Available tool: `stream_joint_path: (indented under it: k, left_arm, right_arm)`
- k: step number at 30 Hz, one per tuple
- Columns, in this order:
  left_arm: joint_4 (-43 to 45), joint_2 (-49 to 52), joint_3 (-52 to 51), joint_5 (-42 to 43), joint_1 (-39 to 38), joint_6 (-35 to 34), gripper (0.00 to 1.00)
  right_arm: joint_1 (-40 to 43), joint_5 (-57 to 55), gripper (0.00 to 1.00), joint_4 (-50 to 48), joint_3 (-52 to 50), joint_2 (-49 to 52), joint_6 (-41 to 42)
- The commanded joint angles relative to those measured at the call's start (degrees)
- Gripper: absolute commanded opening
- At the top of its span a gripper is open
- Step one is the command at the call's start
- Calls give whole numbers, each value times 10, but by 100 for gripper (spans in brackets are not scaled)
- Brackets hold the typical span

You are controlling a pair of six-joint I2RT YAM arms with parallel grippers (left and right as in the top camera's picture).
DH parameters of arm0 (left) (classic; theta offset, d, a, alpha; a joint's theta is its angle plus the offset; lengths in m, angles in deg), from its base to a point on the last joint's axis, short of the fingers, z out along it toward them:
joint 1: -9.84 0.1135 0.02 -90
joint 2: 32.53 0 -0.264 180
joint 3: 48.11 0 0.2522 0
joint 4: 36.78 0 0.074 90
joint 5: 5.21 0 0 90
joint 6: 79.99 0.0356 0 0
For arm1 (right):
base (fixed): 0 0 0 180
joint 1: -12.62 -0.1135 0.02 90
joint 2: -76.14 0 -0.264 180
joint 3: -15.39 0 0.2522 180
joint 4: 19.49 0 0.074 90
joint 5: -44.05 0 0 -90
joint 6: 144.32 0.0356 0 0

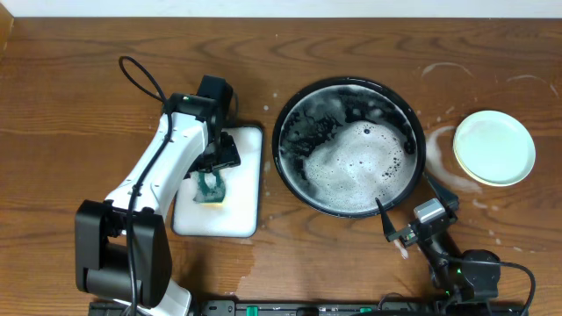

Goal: Clean dirty plates on tray and stack at the side

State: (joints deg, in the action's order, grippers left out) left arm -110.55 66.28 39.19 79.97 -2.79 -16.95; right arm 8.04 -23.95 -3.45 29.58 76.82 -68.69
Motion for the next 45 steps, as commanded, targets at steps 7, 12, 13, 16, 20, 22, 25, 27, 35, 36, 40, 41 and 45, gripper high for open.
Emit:
stream_joint_path:
  k: [7, 12, 13, 16, 20, 22, 25, 27, 35, 36, 40, 41, 45]
  left_arm:
    - [12, -141, -5, -24, -19, 2, 82]
    - [142, -259, -38, -77, -19, 2, 82]
    - [172, -284, -52, -85, -19, 3, 82]
    - [266, -363, -110, -94, -14, 15, 82]
    - [385, -486, -228, -94, 9, 15, 82]
    - [430, -539, -281, -91, 22, 14, 82]
    - [489, -632, -365, -91, 43, 15, 82]
    - [511, -699, -416, -91, 54, 15, 82]
    - [518, -914, -556, -92, 66, 19, 82]
    - [523, -934, -572, -92, 66, 19, 82]
    - [547, -989, -624, -92, 66, 19, 82]
    - [566, -986, -637, -93, 66, 24, 82]
    - [629, -987, -700, -94, 66, 26, 82]
  right_arm:
    - [-3, -6, 99, 3, -1, -4, -7]
    - [-3, -6, 99, 3, -1, -4, -7]
    - [-3, -6, 99, 3, -1, -4, -7]
    - [-3, -6, 99, 3, -1, -4, -7]
    - [-3, -6, 99, 3, -1, -4, -7]
    - [-3, -6, 99, 3, -1, -4, -7]
    - [-3, -6, 99, 3, -1, -4, -7]
    - [-3, -6, 99, 3, -1, -4, -7]
    - [-3, -6, 99, 3, -1, -3, -7]
    - [-3, -6, 99, 3, -1, -3, -7]
    - [-3, -6, 99, 3, -1, -3, -7]
    - [-3, -6, 99, 3, -1, -3, -7]
    - [-3, -6, 99, 3, -1, -3, -7]
